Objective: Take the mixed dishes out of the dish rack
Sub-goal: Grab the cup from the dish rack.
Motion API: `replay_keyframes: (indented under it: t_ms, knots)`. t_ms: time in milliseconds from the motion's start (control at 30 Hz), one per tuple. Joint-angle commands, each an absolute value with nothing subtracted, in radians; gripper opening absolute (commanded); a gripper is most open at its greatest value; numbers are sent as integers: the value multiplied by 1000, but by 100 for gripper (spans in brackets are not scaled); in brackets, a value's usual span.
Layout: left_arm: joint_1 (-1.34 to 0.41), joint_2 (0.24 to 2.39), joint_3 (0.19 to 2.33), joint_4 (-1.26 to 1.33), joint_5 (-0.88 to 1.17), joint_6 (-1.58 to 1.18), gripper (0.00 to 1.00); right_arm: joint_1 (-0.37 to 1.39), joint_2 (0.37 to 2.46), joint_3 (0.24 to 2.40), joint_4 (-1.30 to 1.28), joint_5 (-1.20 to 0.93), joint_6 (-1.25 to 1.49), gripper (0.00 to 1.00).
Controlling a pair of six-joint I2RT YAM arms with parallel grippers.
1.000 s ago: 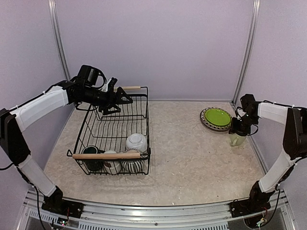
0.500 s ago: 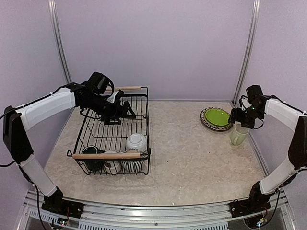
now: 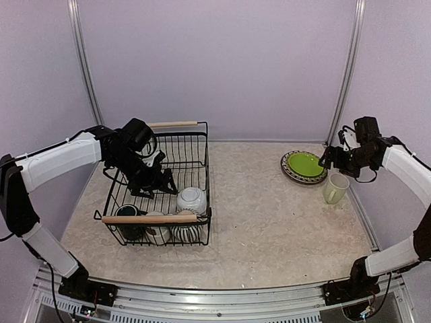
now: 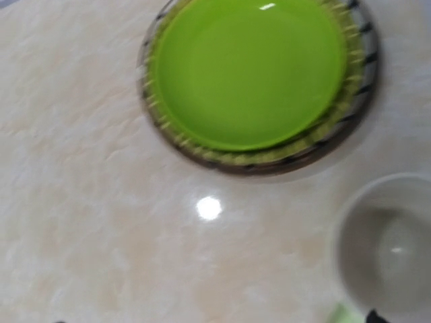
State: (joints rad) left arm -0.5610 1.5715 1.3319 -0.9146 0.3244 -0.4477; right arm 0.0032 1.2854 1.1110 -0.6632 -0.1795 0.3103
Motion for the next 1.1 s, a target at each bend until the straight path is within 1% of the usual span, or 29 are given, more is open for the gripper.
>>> replay_keyframes:
  t_ms: [0, 233, 367, 433, 567, 700, 800, 933, 1067]
  knots:
    - [-591, 1509, 1311, -1059, 250, -469, 89, 58, 1278, 1069, -623, -223, 333, 93]
    - [-691, 1504, 1317, -1157, 178, -573, 89, 87, 1283, 1054, -599, -222, 336, 93]
    - [-753, 1538, 1338, -1216, 77, -639, 89, 92, 1278, 1051, -597, -225, 330, 93]
    - [-769, 1550, 1340, -1229, 45, -663, 90, 93, 1275, 1048, -597, -224, 326, 93]
    - [-780, 1568, 1338, -1229, 30, -687, 95, 93, 1275, 1046, -597, -225, 321, 93]
    - [-783, 1606, 1341, -1210, 16, -683, 96, 93, 1274, 1040, -594, -226, 322, 93]
    - [-782, 1624, 1335, -1189, 11, -675, 95, 95, 1269, 1035, -594, -227, 327, 93]
    - [-781, 1654, 1329, -1186, 3, -670, 90, 95, 1268, 1037, -597, -225, 331, 93]
    - [-775, 1666, 1307, -1165, 3, -670, 88, 98, 1274, 1035, -595, -226, 336, 94]
